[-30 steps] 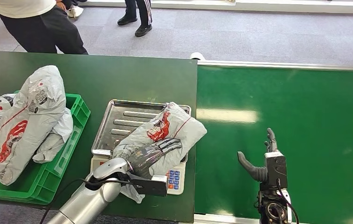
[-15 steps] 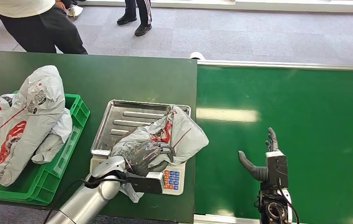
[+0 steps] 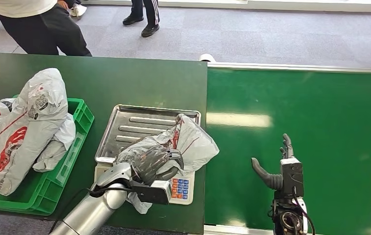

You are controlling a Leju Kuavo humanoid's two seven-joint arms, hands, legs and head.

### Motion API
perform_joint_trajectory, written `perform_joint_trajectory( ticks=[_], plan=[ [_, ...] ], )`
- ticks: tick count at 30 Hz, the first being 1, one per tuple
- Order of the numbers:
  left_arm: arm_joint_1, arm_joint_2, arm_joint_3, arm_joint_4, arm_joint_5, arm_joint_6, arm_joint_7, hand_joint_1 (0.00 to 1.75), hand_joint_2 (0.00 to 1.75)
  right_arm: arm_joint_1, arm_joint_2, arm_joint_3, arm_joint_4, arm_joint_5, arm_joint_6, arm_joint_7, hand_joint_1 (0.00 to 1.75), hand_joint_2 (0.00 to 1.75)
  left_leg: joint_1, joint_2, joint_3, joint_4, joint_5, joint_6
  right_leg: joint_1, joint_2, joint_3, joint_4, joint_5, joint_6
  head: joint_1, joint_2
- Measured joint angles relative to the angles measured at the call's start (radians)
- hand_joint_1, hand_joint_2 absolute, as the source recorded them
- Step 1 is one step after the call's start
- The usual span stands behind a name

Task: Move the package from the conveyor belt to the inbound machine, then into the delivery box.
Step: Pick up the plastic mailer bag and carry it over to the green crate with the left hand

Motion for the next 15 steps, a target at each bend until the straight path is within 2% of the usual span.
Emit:
perform_joint_trajectory(
  ticks=[7,15],
  plan=[
    [0.037,-0.018,0.058,-0.113,0.137,0.186,-0.111,1.75,1.75,-0.007,0.004,-0.002,0.000,-0.003,0.000,0.000,0.00,1.75,0.000,0.000,-0.001,0.000,0.000,0.000,0.000,0.000,-0.001,0.000,0.000,0.000,0.000,0.000],
    [0.057,-0.006,0.069,-0.300,0.375,0.471,-0.129,1.75,1.75,-0.017,0.008,-0.003,0.005,-0.020,-0.011,-0.015,0.00,1.75,0.000,0.000,-0.002,0.000,0.000,0.000,0.000,0.000,-0.001,0.000,0.000,0.000,0.000,0.000]
  ],
)
